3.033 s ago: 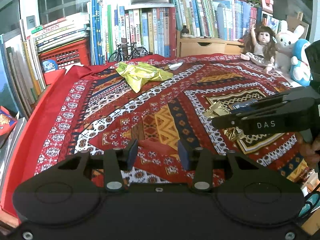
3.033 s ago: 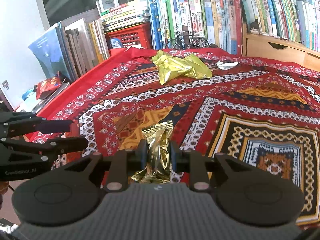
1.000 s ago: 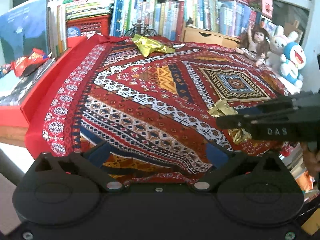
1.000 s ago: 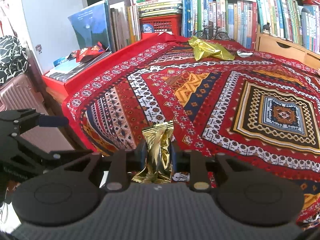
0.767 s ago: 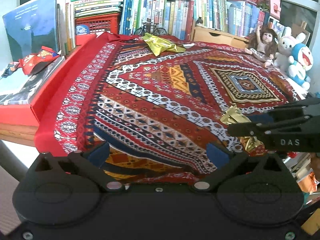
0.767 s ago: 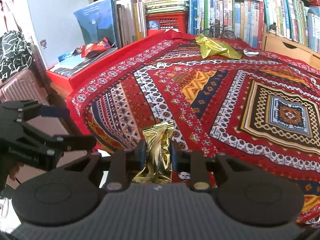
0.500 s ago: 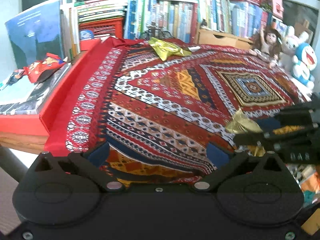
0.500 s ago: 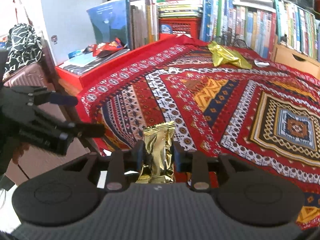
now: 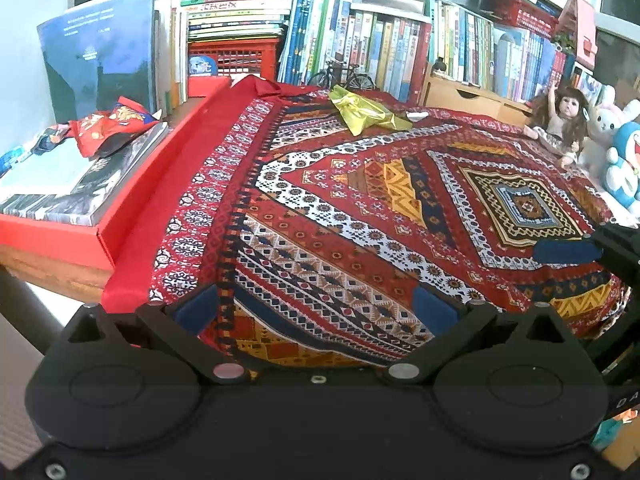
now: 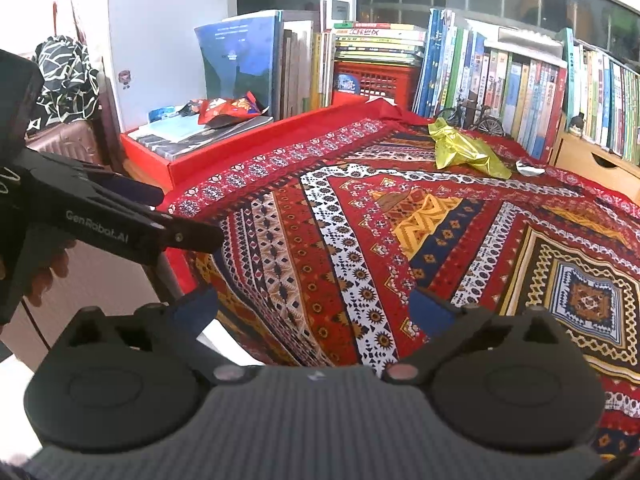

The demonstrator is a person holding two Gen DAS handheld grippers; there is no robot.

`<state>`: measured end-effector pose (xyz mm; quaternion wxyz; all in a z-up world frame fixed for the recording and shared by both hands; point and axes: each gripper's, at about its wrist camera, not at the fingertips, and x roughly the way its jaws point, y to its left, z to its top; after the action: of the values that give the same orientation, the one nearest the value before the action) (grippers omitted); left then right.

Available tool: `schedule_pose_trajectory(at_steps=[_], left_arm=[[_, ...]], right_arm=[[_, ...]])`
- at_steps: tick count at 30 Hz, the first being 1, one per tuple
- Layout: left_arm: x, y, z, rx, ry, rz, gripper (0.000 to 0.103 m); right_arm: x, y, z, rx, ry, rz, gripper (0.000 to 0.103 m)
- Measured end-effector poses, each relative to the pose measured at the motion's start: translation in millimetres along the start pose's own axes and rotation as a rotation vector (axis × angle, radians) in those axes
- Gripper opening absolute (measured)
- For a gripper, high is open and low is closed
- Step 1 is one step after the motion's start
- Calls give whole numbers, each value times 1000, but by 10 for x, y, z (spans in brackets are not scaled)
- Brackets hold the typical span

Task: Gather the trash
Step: 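Move both grippers back over the gold wrapper and silver scrap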

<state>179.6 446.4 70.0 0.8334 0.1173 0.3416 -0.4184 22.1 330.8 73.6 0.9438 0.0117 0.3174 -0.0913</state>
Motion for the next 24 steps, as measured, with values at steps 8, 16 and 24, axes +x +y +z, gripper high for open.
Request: schedule_pose_trajectory(at_steps=[8, 16, 24], left_arm=[[101, -61, 20, 16, 15, -18, 103], [353, -125, 201, 27, 37, -24, 103], [663, -227, 599, 35, 26, -26, 103]], right_arm=[[37, -78, 21, 4, 10, -18, 103], [136, -351, 81, 39, 46, -22, 103], [269, -793, 455, 76, -17, -30, 103]])
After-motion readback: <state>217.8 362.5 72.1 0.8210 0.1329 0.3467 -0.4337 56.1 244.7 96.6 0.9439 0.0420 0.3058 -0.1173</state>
